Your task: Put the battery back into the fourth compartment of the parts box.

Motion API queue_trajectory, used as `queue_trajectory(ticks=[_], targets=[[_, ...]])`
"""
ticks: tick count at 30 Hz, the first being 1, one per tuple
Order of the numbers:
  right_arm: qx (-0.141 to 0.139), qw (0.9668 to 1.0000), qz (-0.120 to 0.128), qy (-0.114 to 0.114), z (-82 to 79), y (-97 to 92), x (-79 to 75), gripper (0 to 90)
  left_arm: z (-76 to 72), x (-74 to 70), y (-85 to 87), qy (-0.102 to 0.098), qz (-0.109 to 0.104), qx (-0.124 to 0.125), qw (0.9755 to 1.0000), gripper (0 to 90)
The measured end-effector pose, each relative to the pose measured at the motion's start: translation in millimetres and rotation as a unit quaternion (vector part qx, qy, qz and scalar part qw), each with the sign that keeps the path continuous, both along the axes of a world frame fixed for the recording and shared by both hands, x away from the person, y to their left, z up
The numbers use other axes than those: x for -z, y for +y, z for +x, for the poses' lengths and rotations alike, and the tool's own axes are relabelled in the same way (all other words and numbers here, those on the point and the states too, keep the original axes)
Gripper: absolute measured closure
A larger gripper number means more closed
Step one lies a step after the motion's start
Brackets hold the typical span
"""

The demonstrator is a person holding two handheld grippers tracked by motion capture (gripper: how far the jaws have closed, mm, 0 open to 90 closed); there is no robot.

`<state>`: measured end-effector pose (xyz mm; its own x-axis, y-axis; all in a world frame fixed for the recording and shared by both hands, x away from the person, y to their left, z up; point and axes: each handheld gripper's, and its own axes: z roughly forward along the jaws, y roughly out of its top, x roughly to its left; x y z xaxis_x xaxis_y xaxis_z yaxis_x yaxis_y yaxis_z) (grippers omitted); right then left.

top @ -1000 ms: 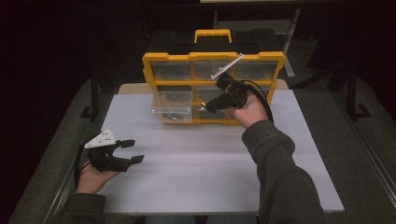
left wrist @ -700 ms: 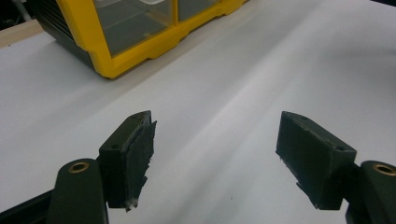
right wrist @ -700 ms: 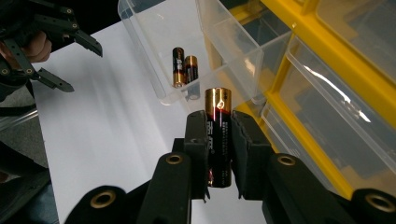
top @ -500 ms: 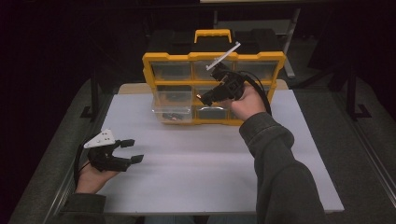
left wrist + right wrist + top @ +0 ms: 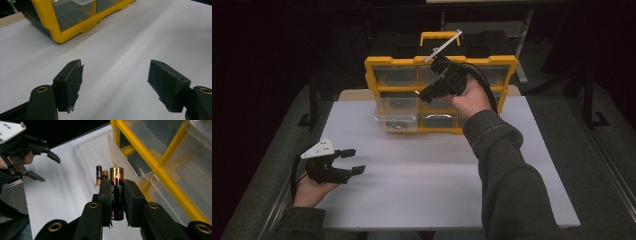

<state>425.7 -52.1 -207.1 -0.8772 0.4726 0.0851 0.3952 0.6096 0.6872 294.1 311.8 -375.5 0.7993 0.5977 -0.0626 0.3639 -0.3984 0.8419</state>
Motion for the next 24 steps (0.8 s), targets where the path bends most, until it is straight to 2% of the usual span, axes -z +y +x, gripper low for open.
queue_trajectory(ticks=[14, 17, 24], targets=[[-0.025, 0.9995, -0.006, -0.017, 5.6, 36.8, -19.8, 76.1, 0.3, 0.1, 0.4, 0.001, -0.006, 0.001, 1.0, 27.4], [-0.034, 0.9993, 0.004, -0.017, 6.7, 44.3, -18.6, 76.1, 0.3, -0.1, 1.0, 0.001, -0.003, 0.002, 1.0, 27.4], [-0.045, 0.9989, 0.001, -0.014, 9.3, 61.0, -11.0, 76.1, 0.2, -0.5, 0.8, 0.001, 0.0, 0.004, 1.0, 27.4]])
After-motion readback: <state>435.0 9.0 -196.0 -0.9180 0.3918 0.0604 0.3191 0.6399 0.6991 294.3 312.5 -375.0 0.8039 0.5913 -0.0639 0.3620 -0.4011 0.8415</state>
